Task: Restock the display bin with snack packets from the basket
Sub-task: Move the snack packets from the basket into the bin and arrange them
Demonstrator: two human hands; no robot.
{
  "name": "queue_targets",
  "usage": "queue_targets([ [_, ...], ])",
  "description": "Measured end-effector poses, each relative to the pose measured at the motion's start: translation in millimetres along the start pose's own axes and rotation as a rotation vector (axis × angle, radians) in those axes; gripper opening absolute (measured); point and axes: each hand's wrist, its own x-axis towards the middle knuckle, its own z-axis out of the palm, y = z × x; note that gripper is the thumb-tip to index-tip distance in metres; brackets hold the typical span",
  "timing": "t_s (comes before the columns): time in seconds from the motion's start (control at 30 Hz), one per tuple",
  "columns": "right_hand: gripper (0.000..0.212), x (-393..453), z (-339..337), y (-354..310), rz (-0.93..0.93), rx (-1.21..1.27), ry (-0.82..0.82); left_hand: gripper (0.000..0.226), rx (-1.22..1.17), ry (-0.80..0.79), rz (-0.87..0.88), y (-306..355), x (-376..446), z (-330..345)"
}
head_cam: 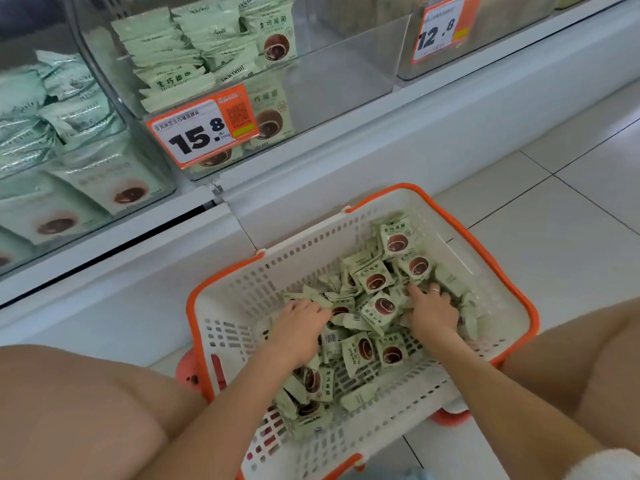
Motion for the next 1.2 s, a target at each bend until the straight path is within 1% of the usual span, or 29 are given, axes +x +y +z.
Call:
queue_targets([
  [0.07, 0.044, -5, -7, -7, 0.036, 0.1, -0.022, 0.049, -0.132, 0.005, -0.028, 6, 7, -5],
  [0.1, 0.038, -8, -11, -11, 0.024, 0.185, -0.031, 0.052, -0.232, 0.01, -0.05, 9, 9, -9],
  [0.13, 0.037, -12, -18, -15, -0.005, 0.304, -0.033, 0.056, -0.344, 0.011, -0.07, 12, 11, -13],
  [0.2, 0.043, -21, -34, -24, -0.09, 0.553, -0.032, 0.074, -0.595, -0.005, -0.114, 18, 14, -24],
  [0.23, 0.044, -28, -43, -30, -0.153, 0.634, -0.004, 0.086, -0.743, -0.024, -0.143, 21, 14, -31],
  [0.27, 0.043, -37, -52, -37, -0.229, 0.697, 0.04, 0.097, -0.944, -0.038, -0.18, 24, 14, -38],
  [0.3, 0.042, -46, -60, -43, -0.305, 0.76, 0.079, 0.104, -1.202, -0.045, -0.219, 26, 13, -46],
  [0.33, 0.044, -58, -68, -49, -0.378, 0.815, 0.098, 0.105, -1.481, -0.045, -0.271, 29, 11, -55],
  [0.37, 0.049, -68, -73, -53, -0.437, 0.85, 0.104, 0.1, -1.717, -0.04, -0.315, 31, 9, -64],
  [0.4, 0.053, -79, -77, -54, -0.486, 0.874, 0.118, 0.091, -1.866, -0.012, -0.335, 32, 6, -70],
  [0.43, 0.057, -88, -79, -54, -0.522, 0.892, 0.143, 0.082, -1.903, 0.025, -0.346, 32, 3, -75],
  [0.5, 0.064, -104, -87, -52, -0.568, 0.978, 0.174, 0.072, -1.864, 0.094, -0.322, 31, -6, -82],
  [0.6, 0.068, -121, -107, -42, -0.552, 1.267, 0.072, 0.081, -1.69, 0.164, -0.26, 23, -20, -94],
  [0.63, 0.065, -125, -113, -38, -0.545, 1.34, 0.04, 0.084, -1.615, 0.177, -0.234, 21, -25, -99],
  [0.7, 0.054, -134, -123, -29, -0.524, 1.4, 0.009, 0.087, -1.495, 0.189, -0.177, 22, -37, -109],
  [0.77, 0.039, -145, -129, -23, -0.514, 1.429, -0.003, 0.084, -1.462, 0.194, -0.143, 26, -48, -115],
  [0.8, 0.034, -150, -131, -20, -0.525, 1.43, -0.013, 0.081, -1.481, 0.201, -0.132, 27, -55, -118],
  [0.83, 0.034, -155, -132, -18, -0.546, 1.417, -0.024, 0.075, -1.496, 0.211, -0.123, 28, -61, -122],
  [0.9, 0.043, -162, -136, -15, -0.6, 1.373, -0.052, 0.063, -1.465, 0.197, -0.091, 26, -73, -130],
  [1.0, 0.059, -171, -145, -15, -0.693, 1.25, -0.102, 0.058, -1.331, 0.131, 0.01, 22, -87, -147],
  [1.07, 0.064, -175, -154, -20, -0.743, 1.159, -0.127, 0.049, -1.179, 0.087, 0.072, 21, -92, -159],
  [1.13, 0.067, -176, -166, -28, -0.8, 1.035, -0.136, 0.04, -0.954, 0.063, 0.103, 18, -92, -173],
  [1.2, 0.071, -172, -183, -37, -0.865, 0.954, -0.15, 0.042, -0.804, 0.085, 0.124, 14, -90, -187],
])
